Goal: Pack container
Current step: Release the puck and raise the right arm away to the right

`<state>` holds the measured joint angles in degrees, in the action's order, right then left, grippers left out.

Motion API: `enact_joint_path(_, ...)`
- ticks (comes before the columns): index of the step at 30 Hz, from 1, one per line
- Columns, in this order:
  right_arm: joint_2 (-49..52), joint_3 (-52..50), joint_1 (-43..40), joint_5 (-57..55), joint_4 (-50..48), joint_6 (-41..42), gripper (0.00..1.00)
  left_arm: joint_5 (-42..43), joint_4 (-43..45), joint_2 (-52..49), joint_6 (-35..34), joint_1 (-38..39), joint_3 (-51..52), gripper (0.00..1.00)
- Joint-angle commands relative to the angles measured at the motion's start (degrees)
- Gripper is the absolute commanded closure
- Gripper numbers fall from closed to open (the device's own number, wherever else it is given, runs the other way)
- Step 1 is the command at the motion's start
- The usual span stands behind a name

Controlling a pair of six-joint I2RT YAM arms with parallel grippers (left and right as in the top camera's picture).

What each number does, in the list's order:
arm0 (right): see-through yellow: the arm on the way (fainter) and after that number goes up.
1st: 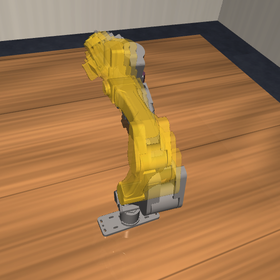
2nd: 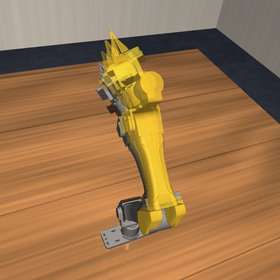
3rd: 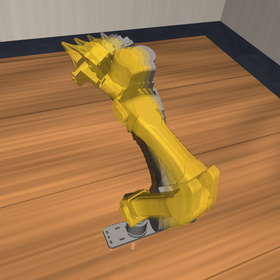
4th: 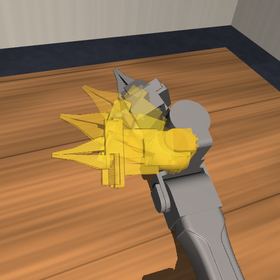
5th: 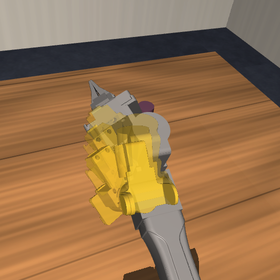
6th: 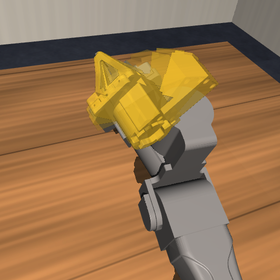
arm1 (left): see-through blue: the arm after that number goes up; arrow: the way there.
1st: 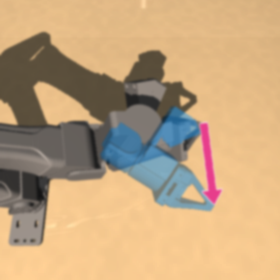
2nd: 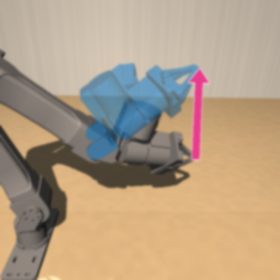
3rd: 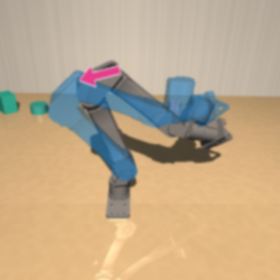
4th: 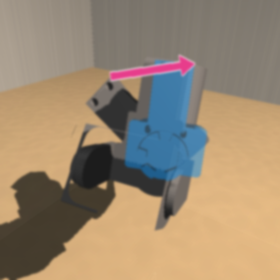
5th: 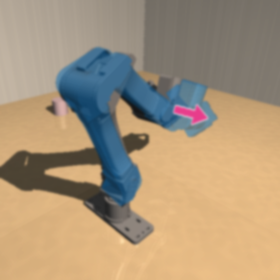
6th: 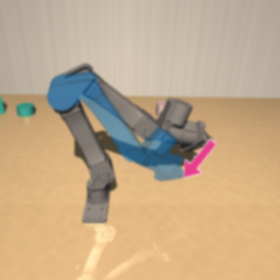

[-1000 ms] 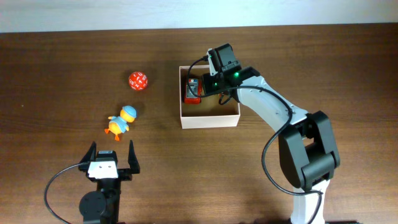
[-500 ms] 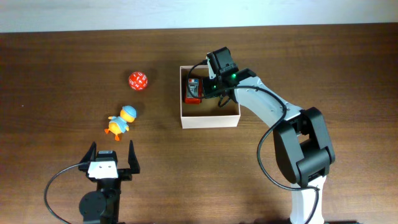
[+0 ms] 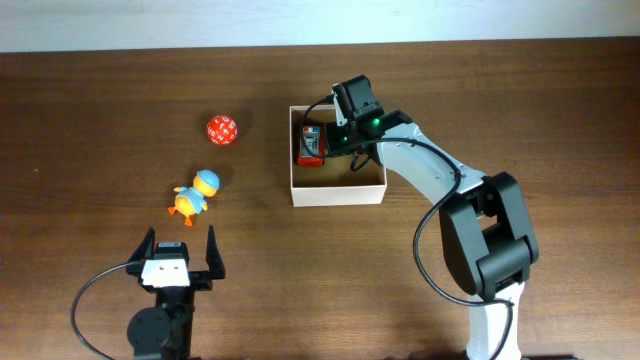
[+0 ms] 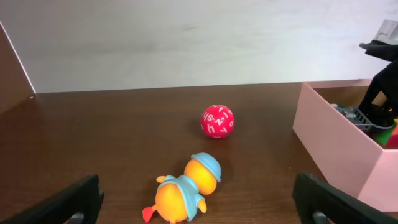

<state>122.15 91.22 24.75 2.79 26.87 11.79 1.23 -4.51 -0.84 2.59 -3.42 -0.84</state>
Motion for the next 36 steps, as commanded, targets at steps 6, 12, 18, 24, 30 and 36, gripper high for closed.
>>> enact_joint_path(6,1.2,0.94,0.2,-1.14,-0.37,0.07,0.48,-0.15,-0.13,0.44,0.9,-0.28,0.31,0.01)
enact_joint_path(12,1.22,0.94,0.2,-1.14,-0.35,0.07,0.46,-0.15,-0.13,0.44,0.92,-0.28,0.31,0.01)
enact_joint_path(18,1.22,0.94,0.2,-1.14,-0.35,-0.57,0.46,-0.15,-0.13,0.44,0.9,-0.28,0.31,0.01)
enact_joint_path(24,0.46,5.31,0.2,0.42,4.31,-0.57,0.46,-0.13,-0.13,0.44,0.9,-0.28,0.31,0.01)
enact_joint_path(30,-0.42,21.18,0.55,0.37,19.67,-2.84,0.41,-0.15,-0.13,0.44,0.9,-0.28,0.31,0.01)
enact_joint_path(36,-0.42,39.28,-0.7,-3.52,37.13,-0.59,0.38,-0.15,-0.13,0.44,0.92,-0.28,0.31,0.01)
